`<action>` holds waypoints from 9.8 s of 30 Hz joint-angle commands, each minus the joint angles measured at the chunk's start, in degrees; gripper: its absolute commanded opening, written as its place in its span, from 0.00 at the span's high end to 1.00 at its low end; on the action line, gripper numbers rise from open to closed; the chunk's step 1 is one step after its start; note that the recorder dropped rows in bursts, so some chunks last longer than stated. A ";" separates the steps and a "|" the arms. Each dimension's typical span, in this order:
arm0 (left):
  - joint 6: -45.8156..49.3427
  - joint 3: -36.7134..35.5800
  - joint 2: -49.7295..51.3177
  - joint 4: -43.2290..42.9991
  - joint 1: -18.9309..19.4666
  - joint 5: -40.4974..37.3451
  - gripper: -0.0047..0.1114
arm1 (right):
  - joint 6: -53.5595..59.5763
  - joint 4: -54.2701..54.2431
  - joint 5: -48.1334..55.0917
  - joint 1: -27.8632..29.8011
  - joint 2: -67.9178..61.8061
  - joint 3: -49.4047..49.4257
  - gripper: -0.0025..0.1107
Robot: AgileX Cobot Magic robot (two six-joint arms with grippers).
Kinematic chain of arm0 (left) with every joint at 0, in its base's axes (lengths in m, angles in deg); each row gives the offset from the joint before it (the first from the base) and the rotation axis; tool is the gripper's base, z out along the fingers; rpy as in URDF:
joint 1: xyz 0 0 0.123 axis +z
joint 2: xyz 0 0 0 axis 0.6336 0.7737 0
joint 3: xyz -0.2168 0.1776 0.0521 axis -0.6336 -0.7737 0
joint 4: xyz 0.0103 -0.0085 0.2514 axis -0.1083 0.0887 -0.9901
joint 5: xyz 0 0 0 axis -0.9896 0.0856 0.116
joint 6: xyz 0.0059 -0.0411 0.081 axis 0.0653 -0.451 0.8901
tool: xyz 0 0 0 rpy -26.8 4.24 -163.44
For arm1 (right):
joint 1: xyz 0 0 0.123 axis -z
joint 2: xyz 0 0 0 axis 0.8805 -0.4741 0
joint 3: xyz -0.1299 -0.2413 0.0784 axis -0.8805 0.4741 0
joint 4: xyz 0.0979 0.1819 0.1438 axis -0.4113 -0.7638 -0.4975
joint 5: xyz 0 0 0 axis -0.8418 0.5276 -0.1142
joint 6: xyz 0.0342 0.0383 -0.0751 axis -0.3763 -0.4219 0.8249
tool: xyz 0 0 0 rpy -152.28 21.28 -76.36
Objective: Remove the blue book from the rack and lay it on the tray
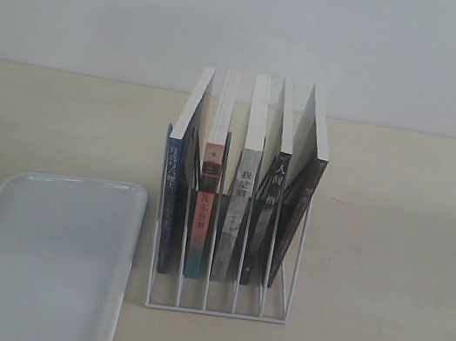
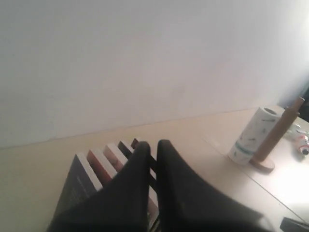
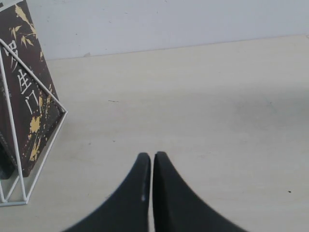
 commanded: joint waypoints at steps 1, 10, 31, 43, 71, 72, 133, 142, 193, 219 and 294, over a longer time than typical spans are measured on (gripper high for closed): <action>3.84 1.55 3.57 -1.37 0.09 2.22 0.92 | 0.35 0.27 -0.70 0.06 0.31 -0.07 0.97; 5.75 1.55 -1.74 -1.37 0.09 -3.76 0.92 | 0.35 0.27 -0.70 0.06 0.31 -0.07 0.97; 28.86 -1.34 -6.19 6.59 0.09 -6.46 0.92 | 0.35 0.27 -0.70 0.06 0.31 -0.07 0.97; 57.52 -10.07 -6.92 34.52 -3.91 -48.27 0.92 | 0.35 0.27 -0.70 0.06 0.31 -0.07 0.97; 139.03 21.49 12.46 127.70 -23.23 -87.53 0.92 | 0.35 0.27 -0.70 0.06 0.31 -0.07 0.97; 137.93 21.77 13.11 126.23 -24.85 -87.10 0.92 | 0.35 0.27 -0.70 0.06 0.31 -0.07 0.97; 54.04 24.73 41.96 48.05 -54.88 -75.36 0.92 | 0.35 0.27 -0.70 0.06 0.31 -0.07 0.97; 51.16 24.73 41.96 48.05 -54.88 -79.21 0.92 | 0.35 0.27 -0.70 0.06 0.31 -0.07 0.97; 43.49 24.73 45.59 50.99 -54.26 -73.87 0.48 | 0.35 0.27 -0.70 0.06 0.31 -0.07 0.97; 42.66 24.73 45.59 51.11 -54.15 -71.93 0.67 | 0.35 0.27 -0.70 0.06 0.31 -0.07 0.97; 47.37 26.53 47.75 45.03 -54.15 -78.25 0.92 | 0.35 0.27 -0.70 0.06 0.31 -0.07 0.97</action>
